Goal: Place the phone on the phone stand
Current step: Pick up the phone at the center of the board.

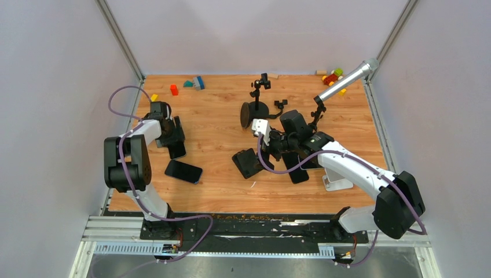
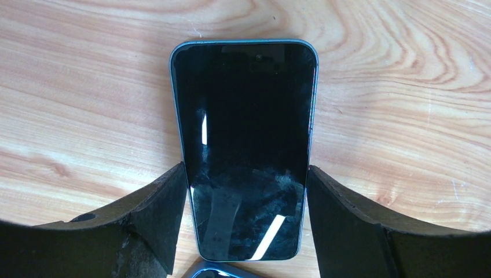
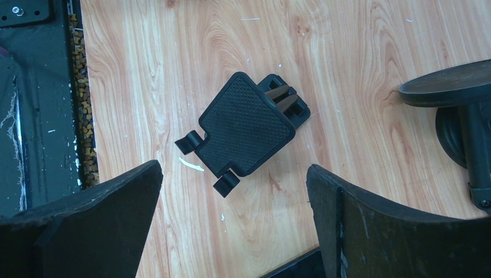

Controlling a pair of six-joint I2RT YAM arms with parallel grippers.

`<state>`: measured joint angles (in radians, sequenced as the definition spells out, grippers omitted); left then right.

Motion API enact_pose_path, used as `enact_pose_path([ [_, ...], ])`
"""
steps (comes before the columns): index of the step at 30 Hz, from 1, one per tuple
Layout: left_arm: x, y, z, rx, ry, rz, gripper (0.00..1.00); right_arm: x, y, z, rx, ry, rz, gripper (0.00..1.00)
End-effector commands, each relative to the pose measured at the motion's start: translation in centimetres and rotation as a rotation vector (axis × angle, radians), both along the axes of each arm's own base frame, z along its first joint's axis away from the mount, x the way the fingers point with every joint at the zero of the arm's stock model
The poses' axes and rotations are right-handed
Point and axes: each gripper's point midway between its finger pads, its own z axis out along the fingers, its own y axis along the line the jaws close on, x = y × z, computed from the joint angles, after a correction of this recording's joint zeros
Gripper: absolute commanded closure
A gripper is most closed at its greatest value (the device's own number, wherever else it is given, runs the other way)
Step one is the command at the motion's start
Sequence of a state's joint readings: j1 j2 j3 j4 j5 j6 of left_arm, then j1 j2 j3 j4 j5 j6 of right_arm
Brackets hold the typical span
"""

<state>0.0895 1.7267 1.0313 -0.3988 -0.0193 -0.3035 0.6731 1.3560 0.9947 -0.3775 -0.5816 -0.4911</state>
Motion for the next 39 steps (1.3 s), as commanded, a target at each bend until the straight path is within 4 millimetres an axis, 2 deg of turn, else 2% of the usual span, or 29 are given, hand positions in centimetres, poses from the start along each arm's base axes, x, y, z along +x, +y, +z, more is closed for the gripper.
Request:
enact_pose_path([
  [1, 0.9, -1.7, 1.8, -0.076, -0.089, -0.064, 0.68, 0.8, 0.6, 2.1, 0.037, -0.048, -0.015, 0.03],
  [7, 1.9, -2.9, 4.2, -0.063, -0.167, -0.135, 0.77, 2.0, 0.8, 4.2, 0.053, -0.102, -0.051, 0.03],
  [12, 2.3, -4.4, 5.7, -0.045, -0.212, -0.201, 0.79, 3.1, 1.3, 5.9, 0.073, -0.125, -0.072, 0.03],
  [15, 2.5, -4.6, 6.7, -0.035, -0.239, -0.218, 0.79, 4.0, 2.0, 6.9, 0.09, -0.117, -0.098, 0.03],
  [16, 2.4, -5.6, 7.0, -0.034, -0.244, -0.252, 0.79, 4.3, 2.2, 7.1, 0.095, -0.109, -0.108, 0.03],
  [22, 2.0, -7.8, 9.1, -0.003, -0.293, -0.361, 0.81, 6.4, 3.9, 8.7, 0.147, -0.043, -0.186, 0.04],
  [29, 0.0, -11.1, 11.7, -0.001, -0.359, -0.553, 0.81, 8.6, 6.0, 9.9, 0.225, 0.099, -0.268, 0.04],
  [32, -1.3, -12.2, 13.1, 0.013, -0.401, -0.627, 0.82, 9.5, 6.9, 9.8, 0.253, 0.186, -0.285, 0.05],
  [39, -4.5, -15.0, 14.8, 0.03, -0.466, -0.81, 0.82, 10.6, 8.8, 9.1, 0.295, 0.384, -0.284, 0.05],
])
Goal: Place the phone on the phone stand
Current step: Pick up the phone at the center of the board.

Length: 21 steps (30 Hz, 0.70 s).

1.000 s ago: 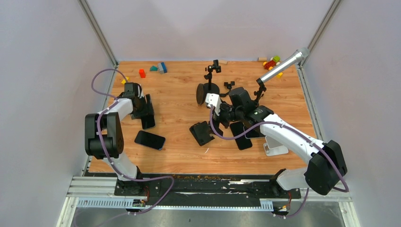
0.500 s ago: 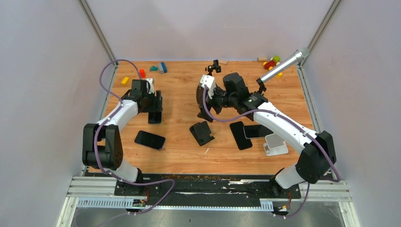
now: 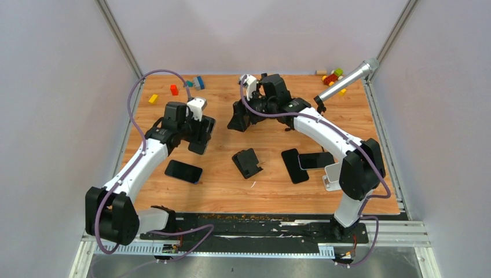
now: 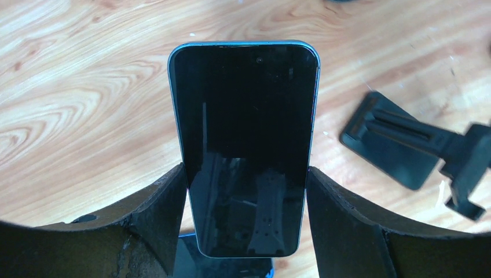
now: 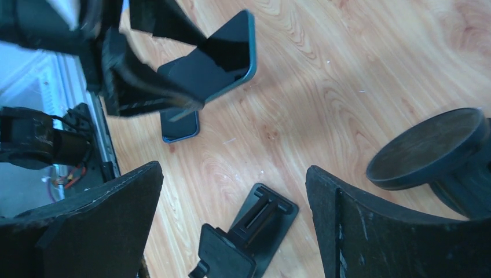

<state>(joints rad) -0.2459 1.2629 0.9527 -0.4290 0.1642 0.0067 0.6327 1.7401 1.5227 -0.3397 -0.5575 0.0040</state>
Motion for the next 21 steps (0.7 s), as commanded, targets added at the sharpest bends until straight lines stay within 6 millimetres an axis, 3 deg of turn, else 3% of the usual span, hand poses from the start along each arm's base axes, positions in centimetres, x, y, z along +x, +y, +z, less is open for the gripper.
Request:
enact_pose_path([
  [1, -1.4, -1.9, 2.1, 0.005, -0.086, -0.143, 0.82, 0.4, 1.8, 2.0, 0.109, 0.113, 0.015, 0.05],
  [12, -4.0, -5.0, 3.9, 0.002, -0.165, -0.298, 0.83, -0.5, 4.1, 0.0, 0.172, 0.286, 0.13, 0.06],
  [21, -4.3, -5.7, 4.2, 0.039, -0.204, -0.327, 0.83, -1.2, 5.2, -1.3, 0.214, 0.391, 0.181, 0.22],
])
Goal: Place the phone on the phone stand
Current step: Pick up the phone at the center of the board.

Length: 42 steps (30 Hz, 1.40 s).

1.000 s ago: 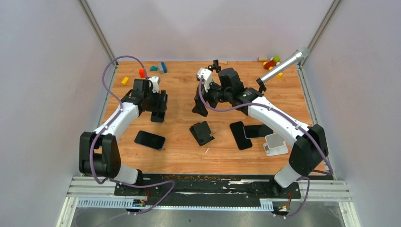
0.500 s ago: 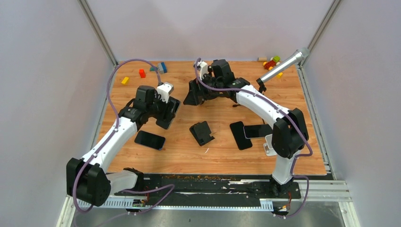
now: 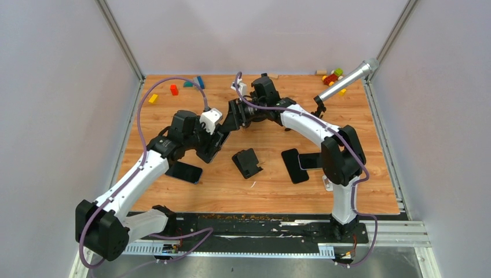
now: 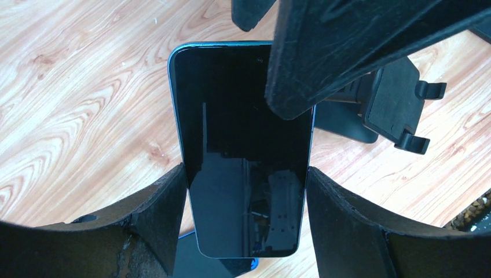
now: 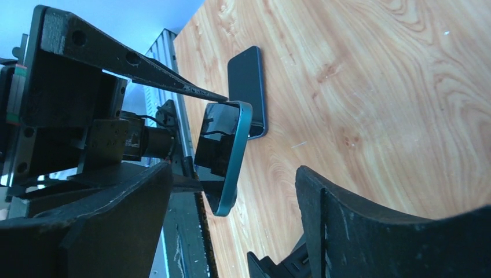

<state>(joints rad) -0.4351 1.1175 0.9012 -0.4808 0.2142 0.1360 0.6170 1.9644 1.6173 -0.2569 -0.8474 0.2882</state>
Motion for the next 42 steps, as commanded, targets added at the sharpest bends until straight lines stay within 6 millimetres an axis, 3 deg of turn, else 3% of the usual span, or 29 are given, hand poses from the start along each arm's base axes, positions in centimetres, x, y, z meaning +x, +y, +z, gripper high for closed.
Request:
enact_pose_path([
  [1, 0.9, -0.6, 2.6, -0.014, -0.122, -0.022, 0.83, -0.2, 1.2, 1.6, 0.087, 0.022, 0.045, 0.24],
  [19, 1.3, -0.6, 2.7, 0.033, -0.165, -0.007, 0.84, -2.0, 1.9, -1.5, 0.093, 0.142, 0.088, 0.54],
  [28, 1.6, -0.4, 2.5, 0.046, -0.171, 0.005, 0.84, -2.4, 2.4, -0.4, 0.143, 0.151, 0.119, 0.69],
  [32, 1.6, -0.4, 2.2, 0.053, -0.167, 0.004, 0.84, -2.2, 2.5, 0.4, 0.161, 0.155, 0.118, 0.83],
  [35, 1.6, -0.4, 2.2, 0.053, -0.167, 0.007, 0.83, -2.2, 2.5, 1.1, 0.173, 0.148, 0.118, 1.0],
  [36, 1.6, -0.4, 2.2, 0.052, -0.168, 0.006, 0.83, -2.1, 2.4, 1.3, 0.176, 0.14, 0.116, 1.0],
  [38, 1.5, -0.4, 2.5, 0.048, -0.175, 0.002, 0.78, -1.8, 2.2, 1.8, 0.179, 0.117, 0.102, 1.0],
  [42, 1.1, -0.4, 3.8, 0.026, -0.207, -0.005, 0.47, -0.7, 1.2, 2.6, 0.174, 0.063, 0.064, 1.0],
])
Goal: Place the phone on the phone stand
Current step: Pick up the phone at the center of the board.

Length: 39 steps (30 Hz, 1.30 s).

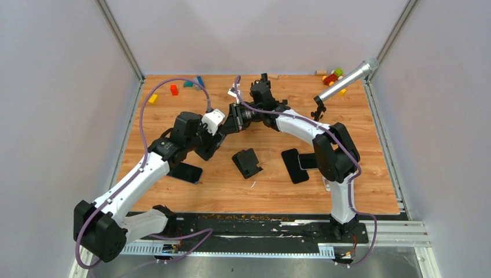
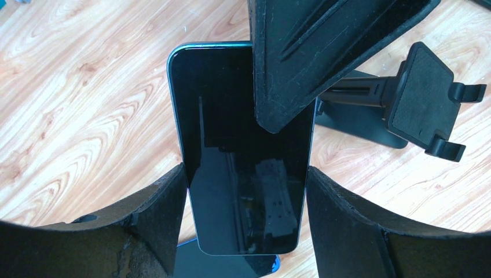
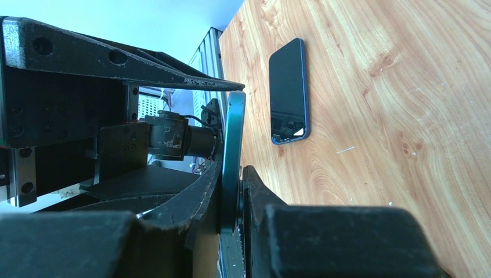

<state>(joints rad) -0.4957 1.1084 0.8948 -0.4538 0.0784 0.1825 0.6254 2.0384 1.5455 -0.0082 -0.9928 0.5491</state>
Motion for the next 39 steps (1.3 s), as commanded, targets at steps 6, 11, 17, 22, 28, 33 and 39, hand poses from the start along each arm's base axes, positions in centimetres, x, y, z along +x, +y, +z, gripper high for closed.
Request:
enact_pose_path([
  [6, -0.6, -1.2, 5.8, -0.089, -0.145, -0.095, 0.01, 2.2, -2.9, 5.2, 0.031, -0.235, -0.058, 1.0],
  [11, -1.9, -1.9, 8.4, -0.11, -0.159, -0.181, 0.0, 3.3, -5.8, 7.8, 0.028, -0.357, -0.08, 1.0],
  [17, -3.2, -2.9, 10.9, -0.161, -0.175, -0.265, 0.0, 2.4, -9.0, 10.2, 0.029, -0.493, -0.031, 1.0],
  [22, -4.4, -5.2, 12.4, -0.249, -0.131, -0.384, 0.03, 0.3, -10.5, 11.4, 0.013, -0.6, 0.031, 1.0],
  [28, -4.4, -7.8, 15.4, -0.347, -0.143, -0.496, 0.08, -2.5, -11.8, 12.5, 0.01, -0.672, 0.114, 1.0],
  [33, -3.1, -9.7, 16.1, -0.394, -0.118, -0.545, 0.14, -4.1, -12.6, 12.8, 0.003, -0.705, 0.169, 1.0],
  [39, -3.1, -12.2, 15.5, -0.505, -0.002, -0.621, 0.22, -5.8, -13.2, 11.9, -0.008, -0.685, 0.231, 1.0],
])
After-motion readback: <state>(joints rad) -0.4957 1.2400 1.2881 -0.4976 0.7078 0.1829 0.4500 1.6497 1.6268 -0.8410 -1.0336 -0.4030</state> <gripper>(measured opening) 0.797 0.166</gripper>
